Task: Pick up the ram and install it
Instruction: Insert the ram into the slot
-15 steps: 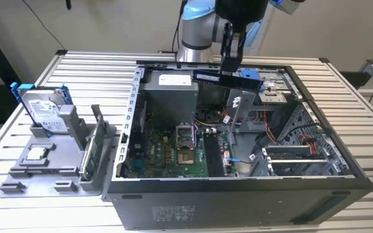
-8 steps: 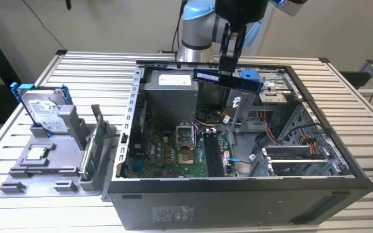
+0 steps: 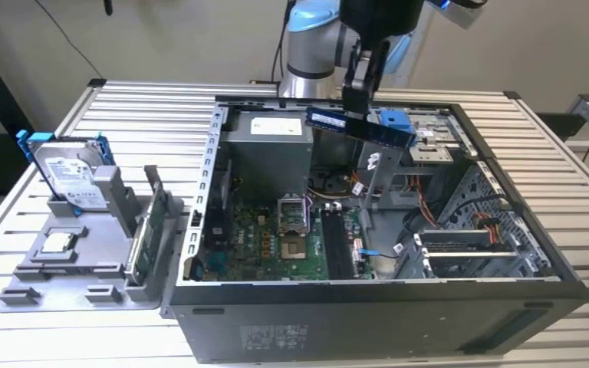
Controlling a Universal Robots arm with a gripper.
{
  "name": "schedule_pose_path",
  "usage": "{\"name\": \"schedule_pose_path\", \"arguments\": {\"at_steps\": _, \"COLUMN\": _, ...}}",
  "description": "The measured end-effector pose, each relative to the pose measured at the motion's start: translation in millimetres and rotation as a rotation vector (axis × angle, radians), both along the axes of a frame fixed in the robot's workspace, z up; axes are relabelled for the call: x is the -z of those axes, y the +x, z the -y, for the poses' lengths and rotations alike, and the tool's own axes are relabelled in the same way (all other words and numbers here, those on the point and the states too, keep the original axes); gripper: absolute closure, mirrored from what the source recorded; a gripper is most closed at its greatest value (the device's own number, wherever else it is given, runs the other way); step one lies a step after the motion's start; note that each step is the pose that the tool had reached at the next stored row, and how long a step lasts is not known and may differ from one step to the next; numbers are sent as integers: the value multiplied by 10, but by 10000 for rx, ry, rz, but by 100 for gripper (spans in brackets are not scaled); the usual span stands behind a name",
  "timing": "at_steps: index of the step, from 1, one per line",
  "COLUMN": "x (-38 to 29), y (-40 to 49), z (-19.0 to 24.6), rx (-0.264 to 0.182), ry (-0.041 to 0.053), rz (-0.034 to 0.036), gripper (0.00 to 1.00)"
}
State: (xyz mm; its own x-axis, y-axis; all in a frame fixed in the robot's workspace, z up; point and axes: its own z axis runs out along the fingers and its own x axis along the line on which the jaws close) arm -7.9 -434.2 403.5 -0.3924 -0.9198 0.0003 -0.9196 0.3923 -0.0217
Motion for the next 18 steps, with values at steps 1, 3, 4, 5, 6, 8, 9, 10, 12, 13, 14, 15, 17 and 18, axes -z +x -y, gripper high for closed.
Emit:
{"name": "schedule_pose_path", "arguments": {"at_steps": 1, "x": 0, "y": 0, "z": 0, "rx": 111, "ry": 0, "rz": 0, "gripper": 86}}
{"name": "schedule_pose_path", "arguments": {"at_steps": 3, "x": 0, "y": 0, "z": 0, "rx": 331, "ry": 0, "rz": 0, "gripper": 86}}
{"name": "schedule_pose_path", "arguments": {"at_steps": 4, "x": 0, "y": 0, "z": 0, "rx": 451, "ry": 0, "rz": 0, "gripper": 86}}
{"name": "schedule_pose_path", "arguments": {"at_steps": 5, "x": 0, "y": 0, "z": 0, "rx": 560, "ry": 1, "rz": 0, "gripper": 86}}
{"name": "schedule_pose_path", "arguments": {"at_steps": 6, "x": 0, "y": 0, "z": 0, "rx": 669, "ry": 1, "rz": 0, "gripper": 86}}
{"name": "schedule_pose_path", "arguments": {"at_steps": 8, "x": 0, "y": 0, "z": 0, "rx": 883, "ry": 1, "rz": 0, "gripper": 86}}
{"name": "schedule_pose_path", "arguments": {"at_steps": 9, "x": 0, "y": 0, "z": 0, "rx": 990, "ry": 0, "rz": 0, "gripper": 86}}
{"name": "schedule_pose_path", "arguments": {"at_steps": 10, "x": 1, "y": 0, "z": 0, "rx": 1102, "ry": 1, "rz": 0, "gripper": 86}}
{"name": "schedule_pose_path", "arguments": {"at_steps": 12, "x": 1, "y": 0, "z": 0, "rx": 1322, "ry": 1, "rz": 0, "gripper": 86}}
{"name": "schedule_pose_path", "arguments": {"at_steps": 13, "x": 1, "y": 0, "z": 0, "rx": 1432, "ry": 1, "rz": 0, "gripper": 86}}
{"name": "schedule_pose_path", "arguments": {"at_steps": 14, "x": 1, "y": 0, "z": 0, "rx": 1540, "ry": 0, "rz": 0, "gripper": 86}}
{"name": "schedule_pose_path", "arguments": {"at_steps": 15, "x": 2, "y": 0, "z": 0, "rx": 1647, "ry": 1, "rz": 0, "gripper": 86}}
{"name": "schedule_pose_path", "arguments": {"at_steps": 17, "x": 2, "y": 0, "z": 0, "rx": 1843, "ry": 0, "rz": 0, "gripper": 86}}
{"name": "schedule_pose_path", "arguments": {"at_steps": 18, "x": 2, "y": 0, "z": 2, "rx": 1919, "ry": 0, "rz": 0, "gripper": 86}}
